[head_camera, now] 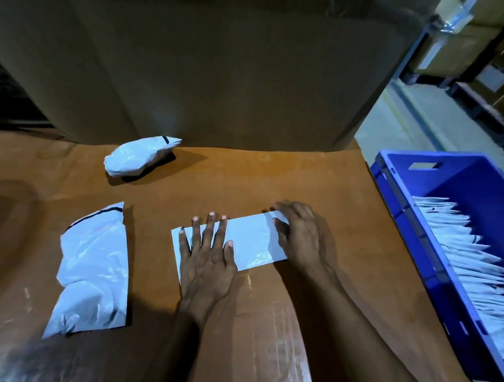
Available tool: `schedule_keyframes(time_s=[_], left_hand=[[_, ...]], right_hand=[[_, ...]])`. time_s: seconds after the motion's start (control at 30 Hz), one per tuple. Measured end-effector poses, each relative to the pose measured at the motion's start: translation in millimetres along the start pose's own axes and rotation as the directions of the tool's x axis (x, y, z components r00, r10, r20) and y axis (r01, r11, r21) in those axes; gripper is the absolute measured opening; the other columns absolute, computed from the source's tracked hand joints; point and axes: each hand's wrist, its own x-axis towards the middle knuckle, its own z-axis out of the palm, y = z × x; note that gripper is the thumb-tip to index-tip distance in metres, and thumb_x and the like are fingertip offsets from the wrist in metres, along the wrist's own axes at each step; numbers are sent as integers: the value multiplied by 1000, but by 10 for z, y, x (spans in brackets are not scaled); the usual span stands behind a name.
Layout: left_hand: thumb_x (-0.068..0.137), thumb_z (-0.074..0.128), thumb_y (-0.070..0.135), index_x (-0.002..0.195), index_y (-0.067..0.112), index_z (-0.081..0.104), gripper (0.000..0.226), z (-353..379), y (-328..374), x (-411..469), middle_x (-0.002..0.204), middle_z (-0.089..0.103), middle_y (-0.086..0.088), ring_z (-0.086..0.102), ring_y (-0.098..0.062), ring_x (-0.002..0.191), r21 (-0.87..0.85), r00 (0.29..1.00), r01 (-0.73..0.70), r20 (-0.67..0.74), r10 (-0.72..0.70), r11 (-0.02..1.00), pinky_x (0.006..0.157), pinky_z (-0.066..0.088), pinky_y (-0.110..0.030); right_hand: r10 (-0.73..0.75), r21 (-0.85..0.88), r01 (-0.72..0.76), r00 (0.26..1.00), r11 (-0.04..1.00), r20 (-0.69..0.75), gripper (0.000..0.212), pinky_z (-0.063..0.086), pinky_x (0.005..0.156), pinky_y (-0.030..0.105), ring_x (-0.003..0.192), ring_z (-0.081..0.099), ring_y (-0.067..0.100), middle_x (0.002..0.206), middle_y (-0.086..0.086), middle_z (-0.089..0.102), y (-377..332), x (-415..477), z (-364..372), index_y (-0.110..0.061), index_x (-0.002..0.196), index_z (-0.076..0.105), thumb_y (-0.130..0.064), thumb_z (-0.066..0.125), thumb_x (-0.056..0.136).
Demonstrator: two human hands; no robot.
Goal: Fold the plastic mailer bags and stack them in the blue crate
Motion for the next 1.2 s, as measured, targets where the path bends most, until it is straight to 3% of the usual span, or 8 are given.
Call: schedule_keyframes(time_s=[0.23, 0.33, 0.47, 0.57, 0.67, 0.83, 1.03, 1.2], left_hand=[[108, 18, 45, 164, 26, 25, 61, -19, 17, -8, 172, 18, 1, 6, -27, 161, 15, 1000, 9, 16, -9, 1000, 127, 9, -57], [108, 13, 48, 165, 26, 22, 62, -34, 15, 1, 173, 14, 1, 2, -26, 161, 1, 1000, 8, 25, -8, 1000, 128, 6, -57], [108, 10, 49, 165, 27, 22, 63, -62, 41, -39, 173, 14, -5, 5, -28, 161, -13, 1000, 3, -1, -3, 1000, 128, 7, -56], [109, 23, 43, 164, 27, 28, 57, -90, 55, -36, 172, 20, -7, 11, -29, 160, -20, 999, -7, -42, 6, 1000, 128, 10, -55], [107, 37, 32, 149, 16, 54, 48, -148, 127, -42, 156, 48, -13, 40, -35, 148, -90, 987, -71, -150, 57, 993, 122, 26, -52], [98, 59, 13, 121, 17, 70, 26, -221, 395, -192, 121, 63, -4, 57, -27, 112, -205, 968, -154, -229, 105, 967, 89, 39, -39], [101, 53, 24, 121, 25, 68, 24, -208, 382, -223, 121, 59, 4, 54, -22, 110, -191, 985, -126, -142, 99, 974, 86, 37, -38], [101, 41, 30, 121, 25, 69, 35, -209, 388, -246, 123, 60, 5, 55, -23, 111, -189, 987, -124, -129, 101, 974, 87, 43, -39]], right_hand=[[-104, -75, 103, 995, 992, -7, 23, 41, 86, 25, 104, 69, 23, 114, 0, 78, -133, -124, 132, -16, 113, 79, -17, 77, 91], [-54, -36, 58, 992, 998, 117, 28, 46, 91, 30, 112, 68, 28, 120, 4, 76, -133, -33, -38, -14, 119, 78, -16, 73, 92], [19, 18, -18, 999, 1000, -38, 28, 52, 92, 38, 109, 65, 26, 116, 2, 75, -222, -450, -2, -15, 115, 77, -20, 58, 94], [26, 11, -26, 996, 1000, -86, 24, 36, 106, 18, 117, 61, 17, 123, -4, 73, -267, -766, 41, -20, 120, 76, -21, 67, 97], [67, 26, -64, 992, 998, -106, 25, 16, 106, 1, 114, 63, 16, 120, -5, 74, -274, -733, 38, -20, 115, 78, -16, 75, 91], [27, 29, -24, 993, 999, -117, 24, 31, 106, 11, 117, 63, 16, 122, -5, 73, -251, -748, 110, -19, 118, 77, -16, 72, 94], [58, 45, -53, 993, 998, -103, 23, 19, 107, 4, 118, 61, 16, 123, -3, 72, -270, -768, 91, -17, 117, 77, -14, 71, 95], [44, 77, -33, 988, 996, -148, 17, 44, 93, 20, 106, 61, 15, 109, -5, 73, -477, -746, 22, -17, 104, 79, -13, 68, 92]])
